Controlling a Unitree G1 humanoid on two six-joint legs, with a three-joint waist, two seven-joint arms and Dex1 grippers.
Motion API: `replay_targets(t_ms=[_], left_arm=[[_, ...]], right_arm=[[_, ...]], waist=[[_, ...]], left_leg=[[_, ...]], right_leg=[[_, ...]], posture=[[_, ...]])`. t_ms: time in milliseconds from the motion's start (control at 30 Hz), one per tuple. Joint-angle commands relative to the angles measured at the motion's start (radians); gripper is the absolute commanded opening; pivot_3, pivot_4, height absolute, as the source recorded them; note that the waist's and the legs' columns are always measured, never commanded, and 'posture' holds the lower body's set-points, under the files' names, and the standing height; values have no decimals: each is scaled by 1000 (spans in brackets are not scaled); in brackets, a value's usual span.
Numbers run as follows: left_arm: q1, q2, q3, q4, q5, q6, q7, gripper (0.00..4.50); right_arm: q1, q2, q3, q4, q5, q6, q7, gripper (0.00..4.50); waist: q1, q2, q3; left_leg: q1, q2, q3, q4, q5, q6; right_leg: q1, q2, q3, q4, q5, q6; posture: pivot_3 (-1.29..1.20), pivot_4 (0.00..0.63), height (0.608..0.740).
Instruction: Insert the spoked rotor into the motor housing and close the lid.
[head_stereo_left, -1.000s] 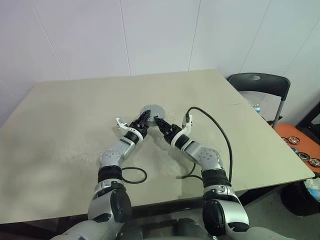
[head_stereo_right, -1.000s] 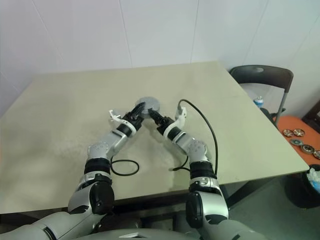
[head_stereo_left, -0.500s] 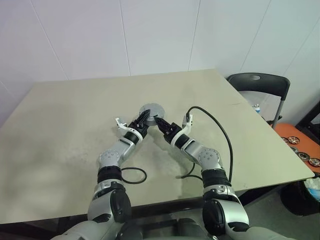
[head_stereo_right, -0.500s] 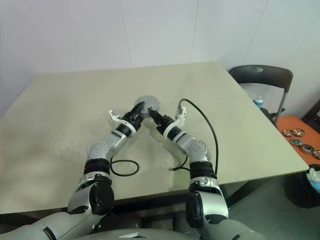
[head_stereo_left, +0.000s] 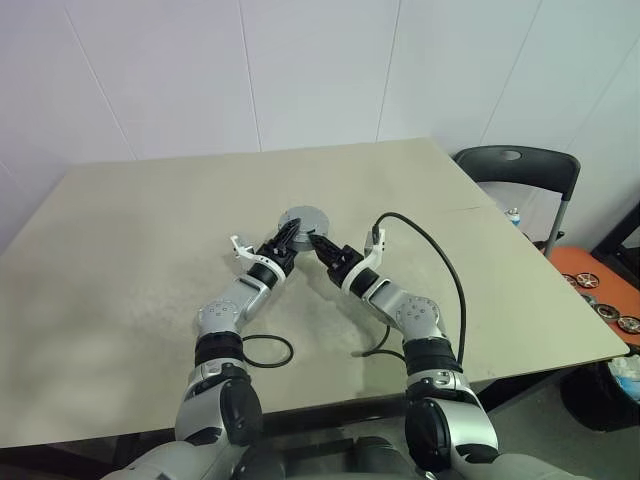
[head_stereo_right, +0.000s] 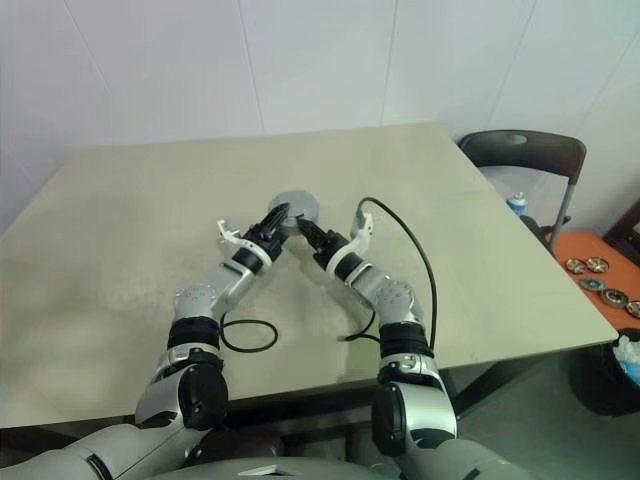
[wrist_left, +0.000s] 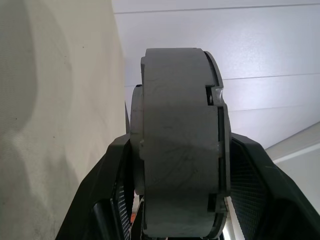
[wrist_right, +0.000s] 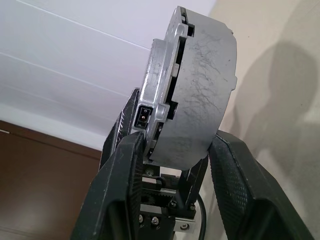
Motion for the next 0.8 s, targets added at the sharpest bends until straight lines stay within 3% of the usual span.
replay_targets(t_ms=[33,333,533,667,800], left_arm=[[-47,-1,-15,-26,-10,-43,-26,2327],[-74,27,25,30,12,-240,-13,2327],[-80,43,24,71,18,-296,-13,2327],[-82,57,43,81,21,-346,-12,2327],[-88,87,74,108,28,-448,-3,2327]], right_arm=[[-24,26,26,-71,5,0,34,1615],[14,24,68,-196,81,128,158,1615],[20,21,68,-202,76,136,155,1615],[21,19,71,-196,68,130,148,2818],[20,19,74,-184,53,116,140,2818]], waist=[[0,0,0],[-3,0,0],[7,0,1],[12,0,1],[3,0,1]], left_leg=[[0,0,0,0,0,0],[0,0,0,0,0,0],[0,1,1,0,0,0],[0,-1,1,1,0,0],[0,-1,1,0,0,0]], right_leg=[[0,0,0,0,0,0],[0,0,0,0,0,0],[0,1,0,1,0,0],[0,0,0,-1,0,0],[0,0,0,-1,0,0]], posture=[[0,0,740],[0,0,740],[0,0,740],[0,0,740],[0,0,740]])
